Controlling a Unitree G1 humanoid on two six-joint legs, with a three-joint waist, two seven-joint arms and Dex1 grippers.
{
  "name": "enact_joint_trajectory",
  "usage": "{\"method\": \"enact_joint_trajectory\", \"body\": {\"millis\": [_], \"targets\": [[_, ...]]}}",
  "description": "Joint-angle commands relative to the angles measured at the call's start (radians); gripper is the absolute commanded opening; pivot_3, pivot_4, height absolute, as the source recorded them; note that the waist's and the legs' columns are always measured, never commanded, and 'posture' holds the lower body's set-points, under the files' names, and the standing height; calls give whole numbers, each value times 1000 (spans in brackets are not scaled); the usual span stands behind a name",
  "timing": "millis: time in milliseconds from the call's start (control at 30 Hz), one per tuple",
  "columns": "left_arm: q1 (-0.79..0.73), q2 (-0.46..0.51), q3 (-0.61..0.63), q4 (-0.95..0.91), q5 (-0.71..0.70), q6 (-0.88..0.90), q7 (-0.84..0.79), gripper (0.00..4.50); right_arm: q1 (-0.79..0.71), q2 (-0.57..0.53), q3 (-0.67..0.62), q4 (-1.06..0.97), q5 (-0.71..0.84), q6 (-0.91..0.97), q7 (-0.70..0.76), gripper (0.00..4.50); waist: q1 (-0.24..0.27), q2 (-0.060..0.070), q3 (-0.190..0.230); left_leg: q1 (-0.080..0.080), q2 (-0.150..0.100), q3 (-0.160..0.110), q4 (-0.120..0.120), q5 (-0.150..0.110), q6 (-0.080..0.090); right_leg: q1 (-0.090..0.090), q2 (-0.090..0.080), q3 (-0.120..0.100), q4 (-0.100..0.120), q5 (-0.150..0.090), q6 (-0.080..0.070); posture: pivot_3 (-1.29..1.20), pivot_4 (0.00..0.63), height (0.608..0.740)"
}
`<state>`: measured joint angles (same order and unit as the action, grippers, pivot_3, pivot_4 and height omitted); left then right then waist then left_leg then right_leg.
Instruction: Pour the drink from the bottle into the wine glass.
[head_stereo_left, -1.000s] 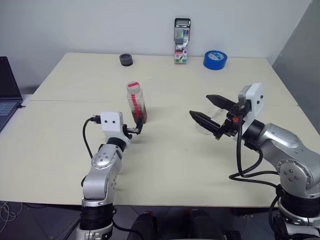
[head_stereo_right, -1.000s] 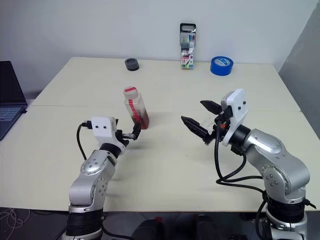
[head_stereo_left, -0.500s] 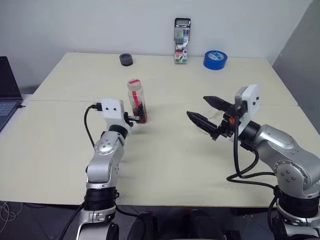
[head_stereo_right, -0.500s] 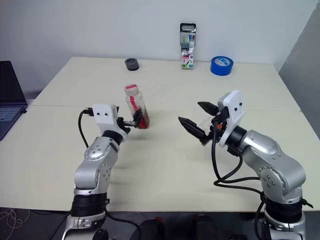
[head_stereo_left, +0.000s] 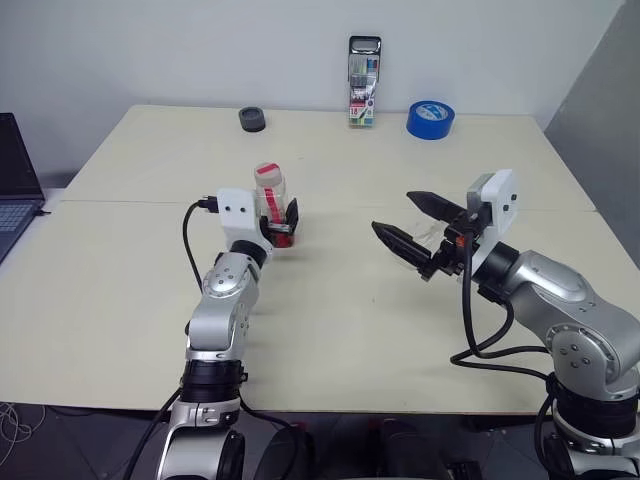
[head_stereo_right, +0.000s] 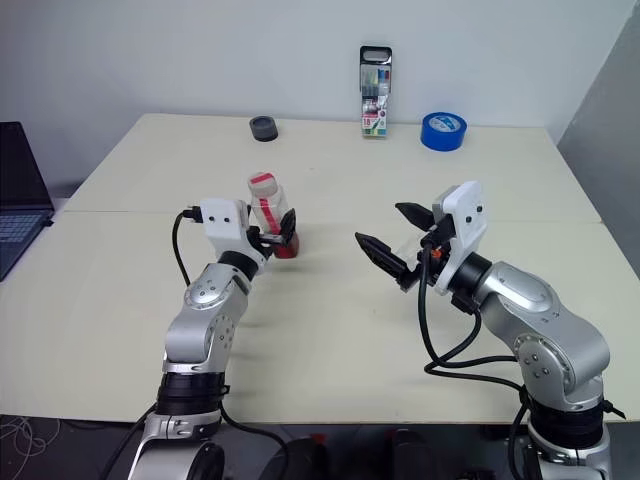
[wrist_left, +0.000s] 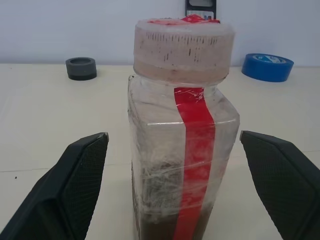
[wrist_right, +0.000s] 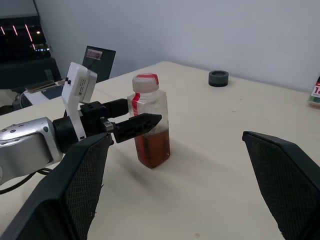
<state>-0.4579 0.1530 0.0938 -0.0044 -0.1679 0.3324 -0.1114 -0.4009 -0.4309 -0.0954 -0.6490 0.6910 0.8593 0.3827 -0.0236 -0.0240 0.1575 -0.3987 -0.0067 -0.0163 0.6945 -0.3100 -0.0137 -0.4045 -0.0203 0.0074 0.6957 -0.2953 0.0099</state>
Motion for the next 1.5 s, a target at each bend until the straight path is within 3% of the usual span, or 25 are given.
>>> {"method": "enact_joint_trajectory", "body": {"millis": [33, 467, 1000, 1267, 1500], "targets": [[-42, -5, 0, 8, 10, -41, 5, 4492, 1, -1, -11, -39, 23, -13, -9, 4500, 0, 0, 0, 0, 0, 0, 0, 0, 0, 0, 0, 0, 0, 0, 0, 0, 150, 740], [-109, -11, 5, 122, 23, -113, 11, 4492, 2, -20, -24, -41, 31, -12, -18, 4500, 0, 0, 0, 0, 0, 0, 0, 0, 0, 0, 0, 0, 0, 0, 0, 0, 150, 740], [-117, -9, 21, 134, 0, -148, -8, 4492, 20, -29, -22, -51, 52, -16, -43, 4500, 0, 0, 0, 0, 0, 0, 0, 0, 0, 0, 0, 0, 0, 0, 0, 0, 150, 740], [-110, -10, 37, 132, 0, -136, -6, 2158, 13, -26, -22, -48, 57, -13, -49, 4500, 0, 0, 0, 0, 0, 0, 0, 0, 0, 0, 0, 0, 0, 0, 0, 0, 150, 740], [-101, -7, 37, 123, 5, -125, -2, 2124, 11, -26, -18, -44, 58, -13, -54, 4500, 0, 0, 0, 0, 0, 0, 0, 0, 0, 0, 0, 0, 0, 0, 0, 0, 150, 740]]}}
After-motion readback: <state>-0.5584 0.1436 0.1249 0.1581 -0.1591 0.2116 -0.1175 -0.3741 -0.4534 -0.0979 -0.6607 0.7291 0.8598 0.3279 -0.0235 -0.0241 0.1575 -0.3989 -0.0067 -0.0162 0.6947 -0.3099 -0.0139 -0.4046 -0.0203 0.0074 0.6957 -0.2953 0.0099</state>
